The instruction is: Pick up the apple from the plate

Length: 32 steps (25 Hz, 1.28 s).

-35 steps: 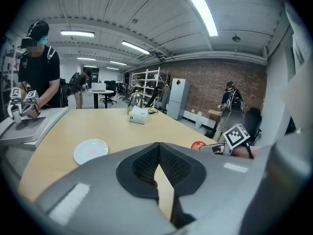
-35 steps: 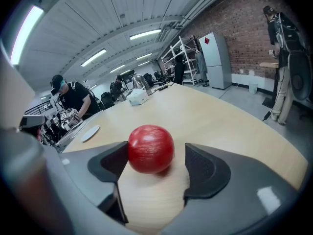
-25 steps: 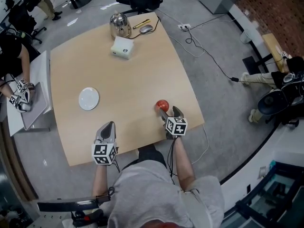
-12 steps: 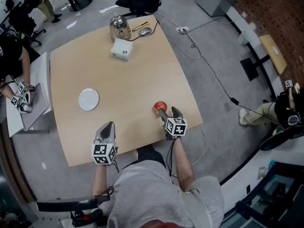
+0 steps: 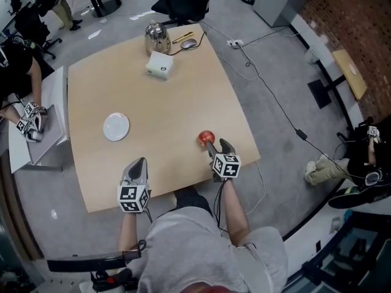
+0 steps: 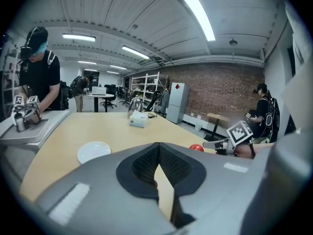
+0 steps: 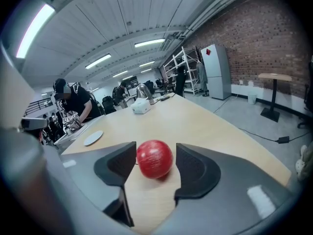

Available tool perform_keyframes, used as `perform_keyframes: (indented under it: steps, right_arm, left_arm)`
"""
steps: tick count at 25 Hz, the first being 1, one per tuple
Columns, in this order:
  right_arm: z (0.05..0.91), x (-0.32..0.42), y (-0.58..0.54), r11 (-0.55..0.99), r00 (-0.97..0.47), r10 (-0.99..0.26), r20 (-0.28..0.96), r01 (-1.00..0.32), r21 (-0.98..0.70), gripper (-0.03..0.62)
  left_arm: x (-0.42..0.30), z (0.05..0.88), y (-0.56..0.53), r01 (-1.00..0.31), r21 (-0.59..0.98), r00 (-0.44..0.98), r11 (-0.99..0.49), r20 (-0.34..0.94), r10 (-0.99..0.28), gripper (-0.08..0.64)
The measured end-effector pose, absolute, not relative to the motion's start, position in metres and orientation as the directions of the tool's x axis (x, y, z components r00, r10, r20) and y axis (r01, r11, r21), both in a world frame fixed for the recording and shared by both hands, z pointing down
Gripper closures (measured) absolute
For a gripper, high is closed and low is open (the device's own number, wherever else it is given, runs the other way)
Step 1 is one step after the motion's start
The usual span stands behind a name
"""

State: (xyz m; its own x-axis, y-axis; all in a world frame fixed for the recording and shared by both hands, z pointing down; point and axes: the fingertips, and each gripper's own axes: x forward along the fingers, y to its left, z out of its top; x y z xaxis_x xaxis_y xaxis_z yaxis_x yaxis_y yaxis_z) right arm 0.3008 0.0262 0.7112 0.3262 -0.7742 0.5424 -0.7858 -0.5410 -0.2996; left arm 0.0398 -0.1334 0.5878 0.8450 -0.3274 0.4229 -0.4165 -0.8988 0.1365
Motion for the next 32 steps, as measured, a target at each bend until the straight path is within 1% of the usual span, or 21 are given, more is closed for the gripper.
perform_keyframes:
  steps: [1,11,21,26,32]
  right_arm:
    - [0.706,0.3,0.027,-0.54,0.335,-0.776,0.535,-0.79,-0.289,0.341]
    - [0.658,0.28,0.014,-0.47,0.332,-0.827,0.454,-0.851,-0.235,0.391]
    - [0.621,0.246,0.018,-0.405,0.299,-0.868,0.396,-0.888,-0.218,0.427]
    - [0.604,0.233,0.021,-0.395,0.32,-0.874,0.366,-0.906,-0.151,0.465]
    - [0.585,0.215,0.04,-0.382,0.327,-0.881,0.342,-0.918,-0.107,0.491]
  left_arm:
    - [0.038,0.587,-0.133,-0.419,0.136,0.845,-0.898,0.42,-0.331,0.54]
    - [0.021,0.574,-0.129,-0.453,0.134,0.843,-0.881,0.385,-0.375,0.54]
    - [-0.002,0.553,-0.115,-0.487,0.138,0.843,-0.863,0.335,-0.422,0.54]
    - [-0.009,0.546,-0.11,-0.485,0.139,0.85,-0.863,0.306,-0.429,0.54]
    - [-0.011,0.535,-0.091,-0.473,0.131,0.862,-0.871,0.273,-0.426,0.54]
